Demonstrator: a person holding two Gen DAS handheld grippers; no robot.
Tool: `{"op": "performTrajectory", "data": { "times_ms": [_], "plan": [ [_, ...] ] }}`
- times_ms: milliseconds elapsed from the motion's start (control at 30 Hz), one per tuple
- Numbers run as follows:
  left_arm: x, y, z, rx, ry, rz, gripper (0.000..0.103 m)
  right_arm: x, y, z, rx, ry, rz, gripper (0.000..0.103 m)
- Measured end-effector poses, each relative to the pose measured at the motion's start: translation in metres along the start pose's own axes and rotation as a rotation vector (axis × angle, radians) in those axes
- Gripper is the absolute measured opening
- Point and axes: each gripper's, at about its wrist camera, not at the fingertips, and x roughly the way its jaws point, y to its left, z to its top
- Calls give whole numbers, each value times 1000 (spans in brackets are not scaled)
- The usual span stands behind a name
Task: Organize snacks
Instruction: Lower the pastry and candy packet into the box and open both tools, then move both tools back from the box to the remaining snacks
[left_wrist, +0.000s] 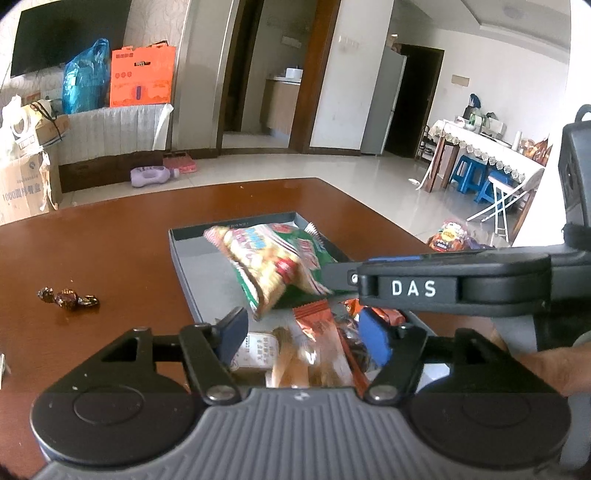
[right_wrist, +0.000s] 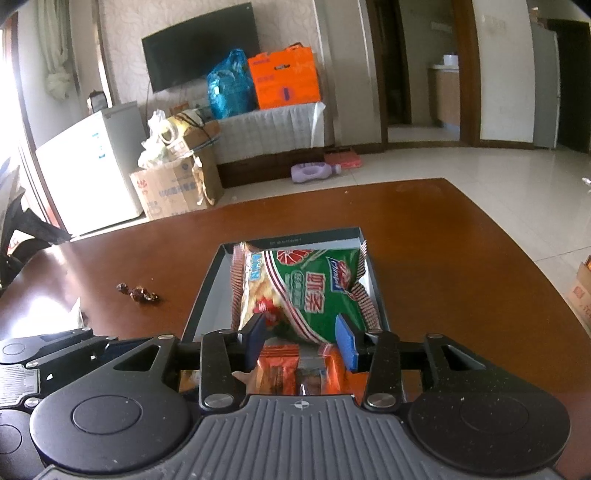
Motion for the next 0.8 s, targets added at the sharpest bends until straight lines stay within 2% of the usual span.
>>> {"op": "performTrajectory", "data": {
  "times_ms": [267,800],
  "plan": [
    [-16,20,1,-13,-22,32,67,-6,6,3,11,-59,29,50],
    [-52,65,-4,-62,-37,133,67,5,52,5,-41,-44,109,52]
  ]
}}
